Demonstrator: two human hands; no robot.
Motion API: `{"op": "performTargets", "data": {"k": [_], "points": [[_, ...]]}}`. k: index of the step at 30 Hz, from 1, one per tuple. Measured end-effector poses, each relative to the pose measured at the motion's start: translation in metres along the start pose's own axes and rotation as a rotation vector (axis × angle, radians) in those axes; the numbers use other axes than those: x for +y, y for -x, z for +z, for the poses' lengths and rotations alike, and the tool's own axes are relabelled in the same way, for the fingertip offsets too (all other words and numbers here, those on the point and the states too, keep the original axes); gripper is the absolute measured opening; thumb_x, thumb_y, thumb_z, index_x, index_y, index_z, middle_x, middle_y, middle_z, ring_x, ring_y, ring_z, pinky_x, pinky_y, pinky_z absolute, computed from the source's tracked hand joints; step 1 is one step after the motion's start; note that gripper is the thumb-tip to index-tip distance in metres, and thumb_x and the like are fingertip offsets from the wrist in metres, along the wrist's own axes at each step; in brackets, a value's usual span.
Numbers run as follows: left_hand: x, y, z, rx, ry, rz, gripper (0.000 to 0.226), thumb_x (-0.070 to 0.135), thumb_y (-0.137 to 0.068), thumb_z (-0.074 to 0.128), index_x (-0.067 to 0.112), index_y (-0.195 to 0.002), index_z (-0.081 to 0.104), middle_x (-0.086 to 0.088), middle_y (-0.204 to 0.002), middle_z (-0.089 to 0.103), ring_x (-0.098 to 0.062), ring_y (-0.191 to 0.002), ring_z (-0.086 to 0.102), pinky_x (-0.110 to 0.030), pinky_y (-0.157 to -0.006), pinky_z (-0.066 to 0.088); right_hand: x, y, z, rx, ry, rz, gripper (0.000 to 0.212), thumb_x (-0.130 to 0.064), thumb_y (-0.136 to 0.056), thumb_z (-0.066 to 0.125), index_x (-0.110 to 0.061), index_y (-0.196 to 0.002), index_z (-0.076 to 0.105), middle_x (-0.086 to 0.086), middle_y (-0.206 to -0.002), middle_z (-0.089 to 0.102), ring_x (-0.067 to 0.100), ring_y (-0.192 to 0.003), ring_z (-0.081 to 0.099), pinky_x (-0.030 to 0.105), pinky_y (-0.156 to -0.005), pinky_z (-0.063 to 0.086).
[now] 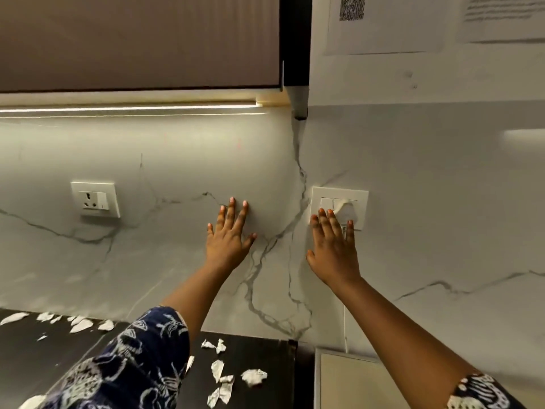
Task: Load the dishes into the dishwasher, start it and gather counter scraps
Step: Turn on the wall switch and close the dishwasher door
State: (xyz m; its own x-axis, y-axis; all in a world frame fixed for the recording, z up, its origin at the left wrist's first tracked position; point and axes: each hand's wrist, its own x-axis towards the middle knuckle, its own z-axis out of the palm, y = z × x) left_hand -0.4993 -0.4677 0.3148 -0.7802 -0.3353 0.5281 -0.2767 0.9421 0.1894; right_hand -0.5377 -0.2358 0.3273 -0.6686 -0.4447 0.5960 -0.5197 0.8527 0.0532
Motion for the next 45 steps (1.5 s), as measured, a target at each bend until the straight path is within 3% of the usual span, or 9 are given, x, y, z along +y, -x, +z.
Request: {"op": "performTargets", "data": {"k": [14,17,20,25,28,34,37,41,45], "points": [[-0.002,-0.002,0.013,0.009,-0.029,-0.008,0.082,0.066,-0.091,0.032,0.039,-0.142,-0.026,0.009,-0.149,-0.037,-0.018,-0.142,-0.025,-0.052,-0.118,0.002,-0.021,-0.014,0.011,-0.131,0.011,0.149,0.084,-0.039,-0.092,0.040,-0.001,-0.147,-0.012,0.019,-0.155,-0.012,0.027,-0.144,-0.014,0.041,-0.112,-0.015],[0.006,-0.002,-0.004,-0.074,-0.038,-0.030,0.085,0.068,-0.089,0.034,0.036,-0.147,-0.019,0.005,-0.154,-0.029,-0.021,-0.146,-0.014,-0.053,-0.117,0.005,-0.020,-0.015,-0.001,-0.220,0.079,0.116,0.084,-0.042,-0.092,0.042,-0.002,-0.148,-0.004,0.019,-0.156,-0.009,0.028,-0.144,-0.013,0.044,-0.113,-0.013],[0.018,0.020,-0.025,-0.161,-0.043,-0.028,0.089,0.069,-0.087,0.039,0.036,-0.148,-0.016,0.001,-0.160,-0.011,-0.023,-0.147,0.003,-0.055,-0.116,0.012,-0.019,0.001,-0.017,-0.263,-0.002,0.051,0.067,-0.038,-0.092,0.044,-0.009,-0.147,0.021,0.011,-0.157,0.015,0.023,-0.146,0.006,0.048,-0.116,-0.001],[0.038,0.171,-0.021,-0.144,0.108,0.105,0.083,0.067,-0.087,0.037,0.034,-0.150,-0.006,0.002,-0.160,0.011,-0.019,-0.145,0.016,-0.043,-0.114,0.020,-0.016,0.112,-0.037,-0.236,-0.164,0.019,0.044,-0.040,-0.093,0.043,-0.018,-0.130,0.047,0.004,-0.133,0.052,0.022,-0.128,0.040,0.040,-0.109,0.026],[0.043,0.286,-0.013,-0.239,0.221,0.076,0.083,0.070,-0.076,0.023,0.032,-0.150,0.020,0.006,-0.155,0.027,-0.016,-0.142,0.025,-0.037,-0.112,0.024,-0.013,0.201,-0.037,-0.337,-0.231,0.038,0.041,-0.042,-0.093,0.044,-0.022,-0.128,0.051,0.002,-0.131,0.055,0.020,-0.126,0.043,0.036,-0.108,0.027],[0.058,0.471,-0.013,-0.356,0.341,-0.001,0.062,0.060,-0.082,0.037,0.026,-0.131,0.055,0.003,-0.135,0.055,-0.019,-0.123,0.052,-0.035,-0.101,0.040,-0.011,0.360,-0.038,-0.618,-0.300,0.107,0.040,-0.045,-0.092,0.046,-0.024,-0.125,0.054,-0.002,-0.125,0.060,0.017,-0.121,0.049,0.034,-0.106,0.030],[0.061,0.533,-0.016,-0.454,0.309,0.015,0.065,0.065,-0.084,0.033,0.029,-0.134,0.051,0.007,-0.142,0.048,-0.018,-0.131,0.044,-0.039,-0.108,0.034,-0.011,0.427,-0.048,-0.654,-0.319,0.157,0.039,-0.044,-0.092,0.047,-0.024,-0.124,0.055,-0.003,-0.124,0.060,0.016,-0.120,0.049,0.032,-0.104,0.031],[0.063,0.589,-0.021,-0.547,0.296,0.140,0.072,0.076,-0.085,0.009,0.038,-0.143,0.033,0.017,-0.152,0.018,-0.009,-0.144,0.013,-0.036,-0.118,0.008,-0.023,0.509,-0.067,-0.701,-0.304,0.138,0.033,-0.040,-0.088,0.052,-0.023,-0.115,0.062,-0.004,-0.117,0.064,0.018,-0.111,0.056,0.033,-0.098,0.041],[0.067,0.620,-0.017,-0.544,0.154,0.325,0.051,0.052,-0.100,0.012,0.034,-0.145,0.030,0.013,-0.150,0.029,-0.012,-0.140,0.028,-0.042,-0.114,0.002,-0.023,0.572,-0.075,-0.527,-0.222,0.154,0.035,-0.040,-0.074,0.053,-0.019,-0.096,0.071,0.001,-0.105,0.070,0.022,-0.089,0.068,0.037,-0.073,0.055]]}}
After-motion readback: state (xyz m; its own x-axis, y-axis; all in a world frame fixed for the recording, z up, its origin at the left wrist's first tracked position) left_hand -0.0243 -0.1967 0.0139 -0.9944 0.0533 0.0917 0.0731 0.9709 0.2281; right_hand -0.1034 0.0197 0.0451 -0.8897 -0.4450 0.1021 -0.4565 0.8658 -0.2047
